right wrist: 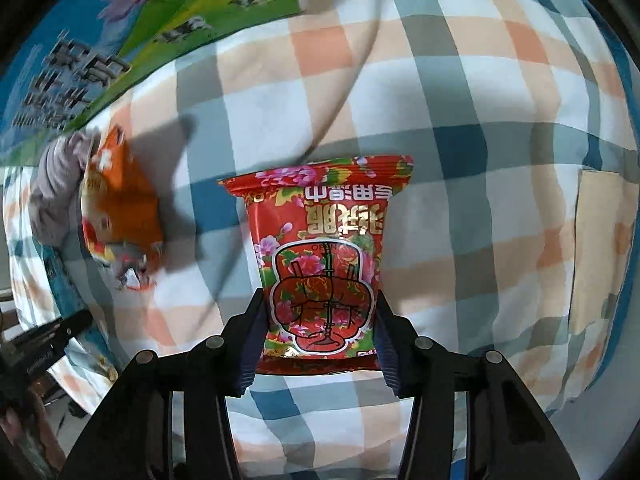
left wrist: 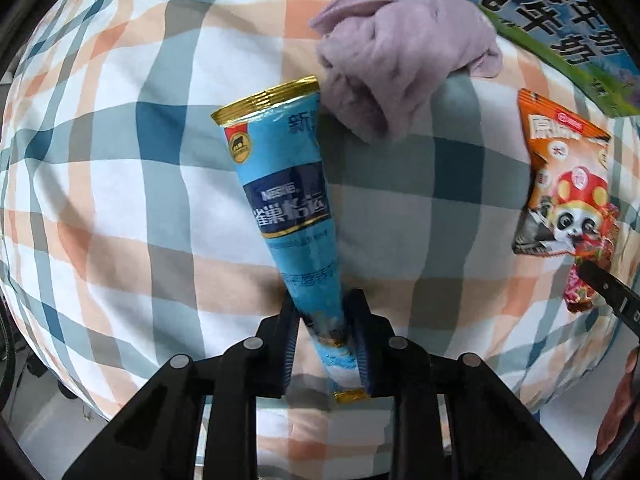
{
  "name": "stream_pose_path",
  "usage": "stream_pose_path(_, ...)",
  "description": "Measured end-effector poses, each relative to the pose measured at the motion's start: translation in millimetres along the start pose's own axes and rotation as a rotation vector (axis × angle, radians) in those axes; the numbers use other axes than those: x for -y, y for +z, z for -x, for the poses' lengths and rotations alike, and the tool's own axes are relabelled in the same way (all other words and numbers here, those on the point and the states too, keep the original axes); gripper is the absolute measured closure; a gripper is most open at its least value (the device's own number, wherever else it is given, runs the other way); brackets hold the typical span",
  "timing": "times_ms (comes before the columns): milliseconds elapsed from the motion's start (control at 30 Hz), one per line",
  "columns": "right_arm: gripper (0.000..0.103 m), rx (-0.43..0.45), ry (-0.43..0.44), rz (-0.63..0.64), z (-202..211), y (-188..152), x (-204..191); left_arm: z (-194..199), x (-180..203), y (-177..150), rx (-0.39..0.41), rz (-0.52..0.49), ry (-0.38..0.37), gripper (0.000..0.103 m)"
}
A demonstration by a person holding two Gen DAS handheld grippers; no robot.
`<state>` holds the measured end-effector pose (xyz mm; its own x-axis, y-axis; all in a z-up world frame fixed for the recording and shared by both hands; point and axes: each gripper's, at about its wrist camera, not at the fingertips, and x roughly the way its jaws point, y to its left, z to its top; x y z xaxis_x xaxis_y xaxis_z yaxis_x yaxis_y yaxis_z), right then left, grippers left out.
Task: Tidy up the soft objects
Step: 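Grasp the blue Nestle tube with left tool while right tool grasps red snack packet, then carry tube and red packet into the box and release both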
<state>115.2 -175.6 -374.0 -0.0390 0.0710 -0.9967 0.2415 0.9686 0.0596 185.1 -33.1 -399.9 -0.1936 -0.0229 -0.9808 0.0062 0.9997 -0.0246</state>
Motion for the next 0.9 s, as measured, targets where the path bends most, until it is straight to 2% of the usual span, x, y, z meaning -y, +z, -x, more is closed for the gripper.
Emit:
stream_pose_path(100, 0.049, 0.024, 0.004, -0.026, 0.1, -1.6, -0.3, 1.6, 10.6, -0.1, 0.034, 0.001, 0.035, 0.078)
stream_pose_path(200, 0.049, 0.023, 0.010, -0.042, -5.4, 11.2, -3.4, 9.7, 26.8, -9.4, 0.090, -0.075, 0.087, 0.079)
stream_pose_path(300, 0.053, 0.022, 0.005, -0.011, -10.9, 19.5, -2.3, 16.2, 47.1, -23.9, 0.120, -0.164, 0.074, 0.078)
stream_pose_path(367, 0.053, 0.019, 0.015, 0.015, -10.5, 19.1, -11.5, 10.8, 55.9, -29.3, 0.112, -0.195, 0.066, 0.078)
stream_pose_path(433, 0.052, 0.011, 0.011, 0.022, -13.1, 19.1, -16.9, 3.0, 54.5, -32.4, 0.092, -0.170, 0.063, 0.075)
stream_pose_path(633, 0.051, 0.007, 0.023, -0.022, -19.6, 24.1, -8.6, 5.6, 38.2, -43.9, 0.102, -0.029, -0.054, 0.077)
stream_pose_path(733, 0.053, 0.005, 0.025, -0.030, -17.2, 24.9, 0.3, 6.5, 28.1, -54.0, 0.102, -0.007, -0.056, 0.085)
stream_pose_path(900, 0.055, -0.021, 0.040, -0.035, -18.2, 23.4, 0.7, 15.3, 15.8, -67.4, 0.081, -0.030, -0.017, 0.090)
